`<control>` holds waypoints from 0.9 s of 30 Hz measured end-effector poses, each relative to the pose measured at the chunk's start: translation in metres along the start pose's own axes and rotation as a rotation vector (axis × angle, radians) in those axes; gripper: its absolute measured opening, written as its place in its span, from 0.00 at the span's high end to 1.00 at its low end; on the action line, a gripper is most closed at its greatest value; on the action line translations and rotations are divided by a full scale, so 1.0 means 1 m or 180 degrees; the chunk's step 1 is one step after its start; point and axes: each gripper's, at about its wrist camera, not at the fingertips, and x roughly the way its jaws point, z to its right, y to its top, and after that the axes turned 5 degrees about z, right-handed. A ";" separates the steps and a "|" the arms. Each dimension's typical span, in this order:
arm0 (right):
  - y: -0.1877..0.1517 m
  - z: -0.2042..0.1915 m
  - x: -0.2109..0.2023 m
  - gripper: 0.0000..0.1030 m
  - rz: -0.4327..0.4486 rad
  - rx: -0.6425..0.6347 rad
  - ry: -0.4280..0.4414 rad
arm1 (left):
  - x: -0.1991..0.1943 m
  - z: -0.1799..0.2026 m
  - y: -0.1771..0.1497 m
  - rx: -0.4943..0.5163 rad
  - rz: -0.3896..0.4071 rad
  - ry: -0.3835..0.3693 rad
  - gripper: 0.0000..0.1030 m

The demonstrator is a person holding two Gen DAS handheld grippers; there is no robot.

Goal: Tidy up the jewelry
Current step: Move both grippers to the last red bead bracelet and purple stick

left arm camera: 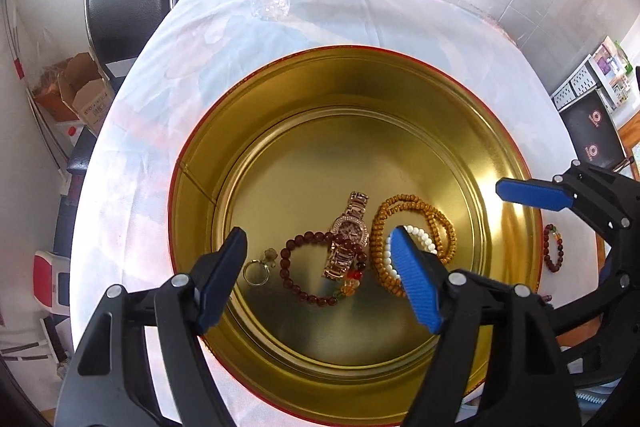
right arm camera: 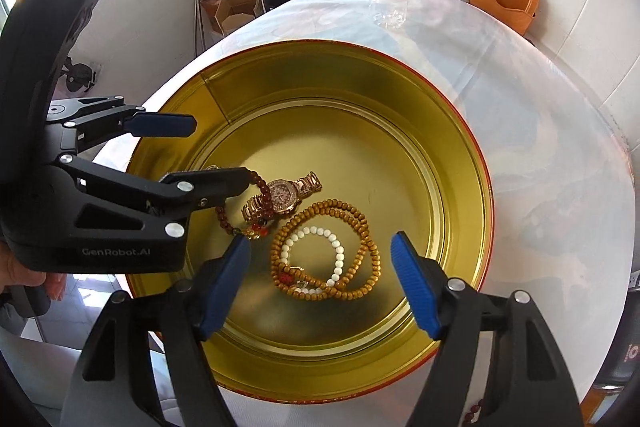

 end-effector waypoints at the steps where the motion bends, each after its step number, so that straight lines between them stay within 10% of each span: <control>1: -0.001 0.000 0.000 0.28 -0.0003 0.0004 0.0001 | 0.000 0.000 -0.001 -0.0003 -0.0005 -0.0005 0.29; 17: -0.023 0.013 -0.023 0.20 0.0153 0.0226 -0.0036 | -0.015 0.028 -0.013 0.0174 0.0091 -0.0090 0.29; 27: -0.085 0.102 -0.070 0.20 0.0473 0.0486 -0.0187 | -0.031 0.123 -0.021 0.0290 0.0351 -0.0257 0.29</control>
